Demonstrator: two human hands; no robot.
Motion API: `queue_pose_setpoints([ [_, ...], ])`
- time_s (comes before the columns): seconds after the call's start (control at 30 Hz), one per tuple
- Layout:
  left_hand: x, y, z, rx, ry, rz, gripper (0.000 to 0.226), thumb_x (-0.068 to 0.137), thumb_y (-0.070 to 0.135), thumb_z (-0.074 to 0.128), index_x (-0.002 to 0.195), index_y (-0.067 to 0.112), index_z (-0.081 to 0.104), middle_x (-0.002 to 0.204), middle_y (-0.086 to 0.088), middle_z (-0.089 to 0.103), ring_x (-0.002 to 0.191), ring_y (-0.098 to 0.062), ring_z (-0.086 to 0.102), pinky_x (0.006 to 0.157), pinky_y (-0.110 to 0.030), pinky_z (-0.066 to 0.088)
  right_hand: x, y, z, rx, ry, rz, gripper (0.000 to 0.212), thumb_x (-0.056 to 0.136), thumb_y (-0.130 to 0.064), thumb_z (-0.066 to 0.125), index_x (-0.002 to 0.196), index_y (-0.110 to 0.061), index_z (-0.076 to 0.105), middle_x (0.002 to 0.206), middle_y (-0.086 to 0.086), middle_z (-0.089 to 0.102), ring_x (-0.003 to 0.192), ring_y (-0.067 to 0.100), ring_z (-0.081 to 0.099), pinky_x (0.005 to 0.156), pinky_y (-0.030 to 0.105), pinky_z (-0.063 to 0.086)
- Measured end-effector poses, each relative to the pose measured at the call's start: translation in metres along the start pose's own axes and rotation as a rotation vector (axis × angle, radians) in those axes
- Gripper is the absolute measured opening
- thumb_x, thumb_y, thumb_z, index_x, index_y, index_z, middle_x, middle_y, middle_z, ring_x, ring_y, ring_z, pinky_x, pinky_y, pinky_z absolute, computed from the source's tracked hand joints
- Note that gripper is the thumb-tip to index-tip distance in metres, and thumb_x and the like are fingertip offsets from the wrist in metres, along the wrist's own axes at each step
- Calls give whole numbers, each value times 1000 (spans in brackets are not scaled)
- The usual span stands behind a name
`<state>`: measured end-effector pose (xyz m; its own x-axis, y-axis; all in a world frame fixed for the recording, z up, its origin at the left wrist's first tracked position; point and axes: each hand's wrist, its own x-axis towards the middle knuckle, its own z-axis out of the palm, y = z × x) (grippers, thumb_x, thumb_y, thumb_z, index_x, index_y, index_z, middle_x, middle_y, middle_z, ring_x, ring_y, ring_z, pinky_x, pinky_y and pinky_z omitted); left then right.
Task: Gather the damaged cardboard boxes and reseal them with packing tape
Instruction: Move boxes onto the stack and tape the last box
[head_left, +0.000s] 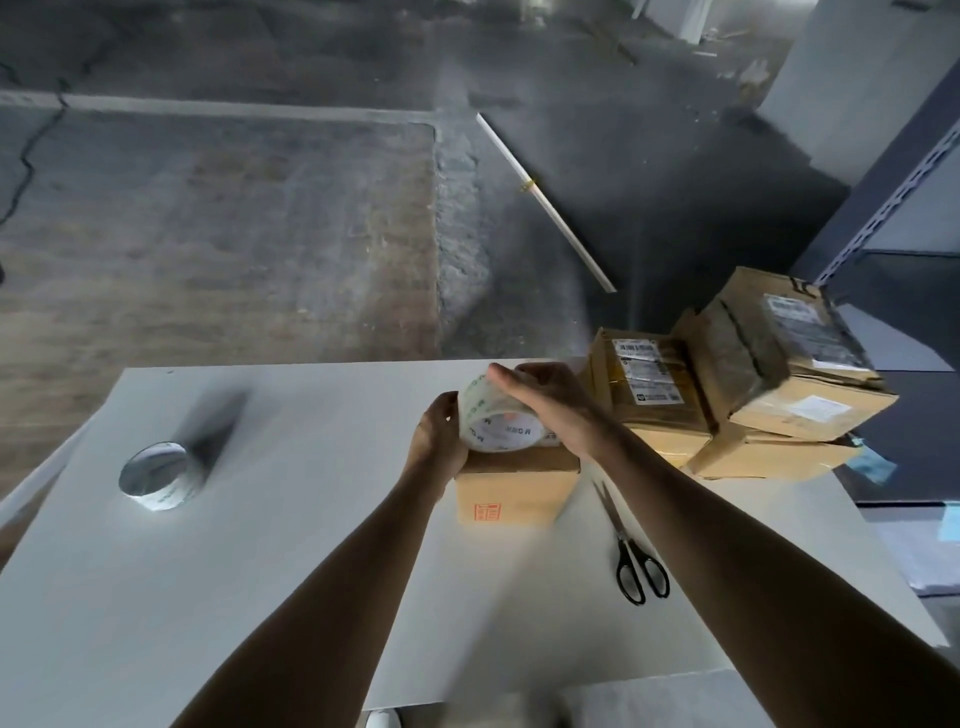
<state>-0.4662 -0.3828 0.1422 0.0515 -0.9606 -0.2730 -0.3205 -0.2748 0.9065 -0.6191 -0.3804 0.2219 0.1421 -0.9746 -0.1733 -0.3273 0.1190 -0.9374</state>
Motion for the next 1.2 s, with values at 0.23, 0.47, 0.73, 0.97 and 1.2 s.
queue_pose_setpoints([
  [0.23,0,3,-3,106,17,56,31,102,33,37,114,28,65,101,2,71,93,-19,67,78,-43,60,5,3,-1,62,-11,1,84,67,-77,69,90,3,70,91,19,74,88,28,74,90,52,57],
  [0.47,0,5,-3,208,68,61,40,106,42,31,116,20,63,106,-6,64,88,-23,61,51,-22,39,9,-4,-55,-278,78,-129,63,85,-56,68,84,7,64,75,19,70,70,35,69,63,38,52],
  [0.73,-6,8,-2,270,98,90,39,107,40,29,109,15,60,98,-9,63,74,-19,58,48,-22,40,-4,-8,-84,-742,43,-153,44,88,-43,69,55,-18,54,46,-2,45,39,8,41,46,24,31],
  [0.97,-11,11,2,290,116,90,37,106,42,30,104,18,58,96,-5,63,73,-15,57,50,-22,41,-13,27,-90,-862,37,-61,46,88,-50,67,61,-15,55,54,0,50,51,13,50,54,28,39],
  [1.2,-11,13,3,327,130,76,37,107,39,28,106,17,58,96,-5,61,70,-11,53,48,-22,37,-5,57,-93,-664,65,21,47,82,-54,73,61,-16,54,55,0,50,51,11,50,53,24,36],
])
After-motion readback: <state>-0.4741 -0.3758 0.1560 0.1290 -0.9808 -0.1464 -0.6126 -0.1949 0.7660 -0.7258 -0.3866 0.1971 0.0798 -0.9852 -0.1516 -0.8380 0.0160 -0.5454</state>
